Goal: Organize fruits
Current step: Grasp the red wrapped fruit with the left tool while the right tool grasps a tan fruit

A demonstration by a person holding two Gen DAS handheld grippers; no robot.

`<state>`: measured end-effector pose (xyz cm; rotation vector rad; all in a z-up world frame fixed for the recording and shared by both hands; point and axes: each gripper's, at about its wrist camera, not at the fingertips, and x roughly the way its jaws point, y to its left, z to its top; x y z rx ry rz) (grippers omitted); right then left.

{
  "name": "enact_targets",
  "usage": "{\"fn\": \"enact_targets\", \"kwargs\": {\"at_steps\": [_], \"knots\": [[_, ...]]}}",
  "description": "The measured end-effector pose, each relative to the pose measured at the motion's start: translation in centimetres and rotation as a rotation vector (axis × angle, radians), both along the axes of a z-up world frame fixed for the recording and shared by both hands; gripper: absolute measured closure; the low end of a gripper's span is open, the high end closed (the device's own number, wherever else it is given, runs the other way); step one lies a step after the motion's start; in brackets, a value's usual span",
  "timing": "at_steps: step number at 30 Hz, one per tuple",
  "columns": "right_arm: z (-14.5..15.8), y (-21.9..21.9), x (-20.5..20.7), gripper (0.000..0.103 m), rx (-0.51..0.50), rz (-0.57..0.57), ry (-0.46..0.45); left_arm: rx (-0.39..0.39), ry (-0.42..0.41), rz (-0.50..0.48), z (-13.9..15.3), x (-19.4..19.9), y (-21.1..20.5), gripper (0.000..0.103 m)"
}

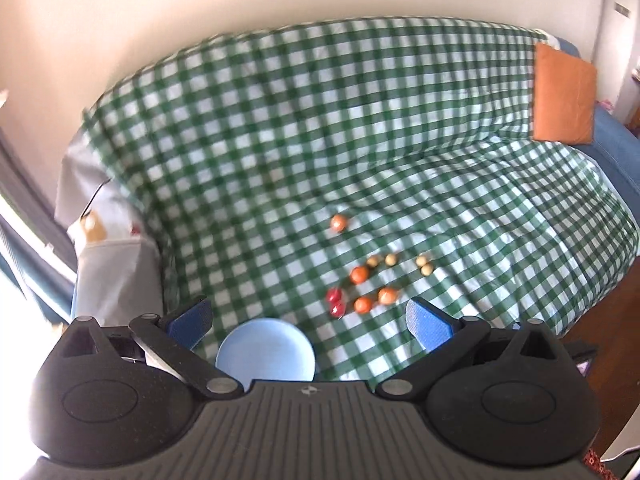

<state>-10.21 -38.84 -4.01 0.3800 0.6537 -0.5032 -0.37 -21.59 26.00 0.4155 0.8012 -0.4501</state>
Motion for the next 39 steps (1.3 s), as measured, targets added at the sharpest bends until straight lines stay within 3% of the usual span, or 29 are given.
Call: {"fn": "enact_targets", "kwargs": {"at_steps": [9,13,17,19,22,26,28,31,35,38,39], "knots": [[-2.5,-5.0,1.8,0.000,0.013,-0.083,0.045,-0.018,0.091,-0.060,-1.7,3.8,-3.9,0.000],[-3.7,-6.9,2.7,0.000,0.010,-0.109,0.049,-0.027,0.133,-0.061,-4.6,6.2,-5.1,0.000],[-5.6,-8.3,4.6,0.001,-0.007,-0.115,0.054,0.009,0.271,-0.074,-11.8,9.7,-6.8,0.000],[-7.1,-8.7,6.4,0.001,-0.025,-0.087,0.055,-0.001,0.340,-0.103,-16.6,11.6,-7.3,0.000],[-9.8,-9.2,9.6,0.001,-0.048,-0.033,0.074,0.020,0.403,-0.067,-24.4,14.7,-7.5,0.000],[-13.7,-9.7,14.1,0.001,-0.018,0.058,0.109,0.019,0.428,0.082,-33.2,19.1,-6.6,0.000],[-15.3,-9.6,15.9,0.001,-0.030,0.098,0.116,0.003,0.483,0.139,-36.4,21.1,-6.2,0.001],[-17.0,-9.4,17.8,0.001,-0.068,0.155,0.132,0.004,0.531,0.173,-38.8,22.7,-6.3,0.001],[-18.1,-9.3,19.3,0.003,-0.091,0.196,0.129,0.065,0.466,0.122,-40.9,23.0,-7.2,0.001],[-18.9,-9.1,19.9,0.028,-0.120,0.210,0.137,0.063,0.467,0.113,-42.5,23.6,-7.1,0.008],[-19.1,-9.0,20.0,0.028,-0.132,0.212,0.145,0.055,0.476,0.112,-42.7,23.7,-7.1,0.016]]}}
